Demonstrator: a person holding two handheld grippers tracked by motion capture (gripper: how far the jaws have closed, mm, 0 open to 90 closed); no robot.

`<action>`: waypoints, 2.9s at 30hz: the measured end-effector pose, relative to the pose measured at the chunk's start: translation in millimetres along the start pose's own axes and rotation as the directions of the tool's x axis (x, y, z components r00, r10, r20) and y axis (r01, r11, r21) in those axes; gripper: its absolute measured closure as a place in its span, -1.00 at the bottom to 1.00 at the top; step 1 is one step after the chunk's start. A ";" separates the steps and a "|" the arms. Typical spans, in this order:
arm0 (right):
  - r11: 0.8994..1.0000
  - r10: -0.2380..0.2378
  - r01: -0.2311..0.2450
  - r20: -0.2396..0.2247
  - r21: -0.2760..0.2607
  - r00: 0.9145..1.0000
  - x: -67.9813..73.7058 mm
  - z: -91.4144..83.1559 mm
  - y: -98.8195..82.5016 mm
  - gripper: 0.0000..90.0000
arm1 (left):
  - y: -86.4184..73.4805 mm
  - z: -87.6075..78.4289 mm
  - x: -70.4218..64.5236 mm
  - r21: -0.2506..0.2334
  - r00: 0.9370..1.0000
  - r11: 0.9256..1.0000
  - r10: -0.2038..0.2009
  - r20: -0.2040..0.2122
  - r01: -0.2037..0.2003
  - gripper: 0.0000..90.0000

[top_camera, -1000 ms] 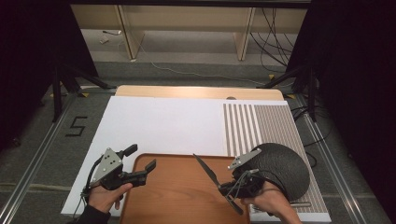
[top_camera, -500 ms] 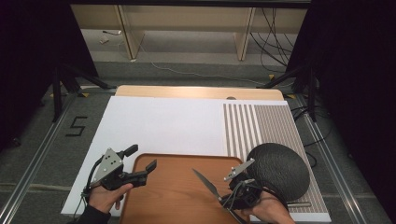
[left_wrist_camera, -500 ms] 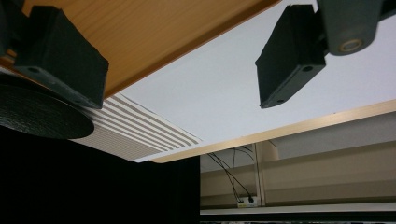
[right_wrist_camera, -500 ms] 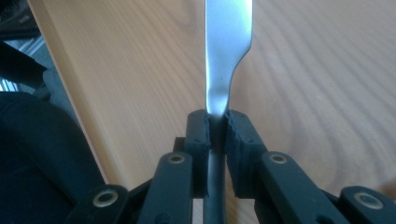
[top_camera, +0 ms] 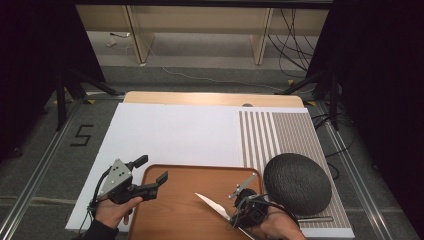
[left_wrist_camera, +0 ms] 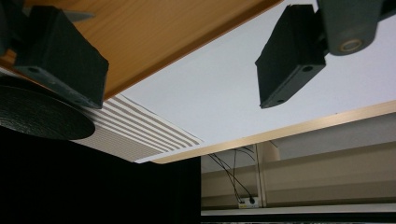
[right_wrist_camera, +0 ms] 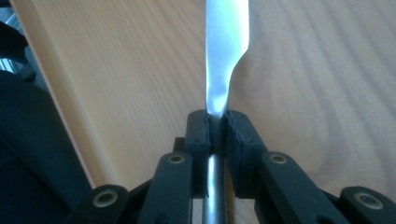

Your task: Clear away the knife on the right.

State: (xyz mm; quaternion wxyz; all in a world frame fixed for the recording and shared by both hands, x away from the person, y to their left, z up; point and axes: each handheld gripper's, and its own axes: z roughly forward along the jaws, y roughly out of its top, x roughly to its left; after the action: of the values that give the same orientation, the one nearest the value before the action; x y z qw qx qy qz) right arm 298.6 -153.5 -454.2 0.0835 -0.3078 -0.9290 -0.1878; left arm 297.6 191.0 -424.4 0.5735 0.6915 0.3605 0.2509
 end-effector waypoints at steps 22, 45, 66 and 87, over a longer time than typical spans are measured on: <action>0.995 -0.025 0.027 0.027 -0.100 0.999 6.5 -4.9 8.0 0.31 | 0.0 -0.4 0.7 -0.001 1.000 1.000 -0.002 -0.002 0.002 -0.64; 0.970 -0.239 0.242 0.096 -0.021 0.966 34.5 27.4 31.2 0.98 | -0.2 -0.2 0.4 0.000 1.000 1.000 -0.001 0.001 0.001 -0.64; 0.979 -0.199 0.203 0.202 0.004 0.959 17.3 17.8 28.2 1.00 | 0.0 -0.1 0.0 0.000 1.000 1.000 0.000 0.003 0.000 -0.64; 0.994 -0.104 0.097 0.252 0.041 0.962 -6.8 1.5 12.0 1.00 | 0.4 -0.9 0.2 -0.004 1.000 1.000 0.000 0.002 0.000 -0.64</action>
State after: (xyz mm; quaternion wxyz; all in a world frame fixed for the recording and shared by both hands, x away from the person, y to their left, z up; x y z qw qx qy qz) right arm 311.2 -147.8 -453.8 -0.0411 -0.2807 -0.9490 -0.1377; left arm 297.1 191.7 -423.8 0.5753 0.6905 0.3594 0.2510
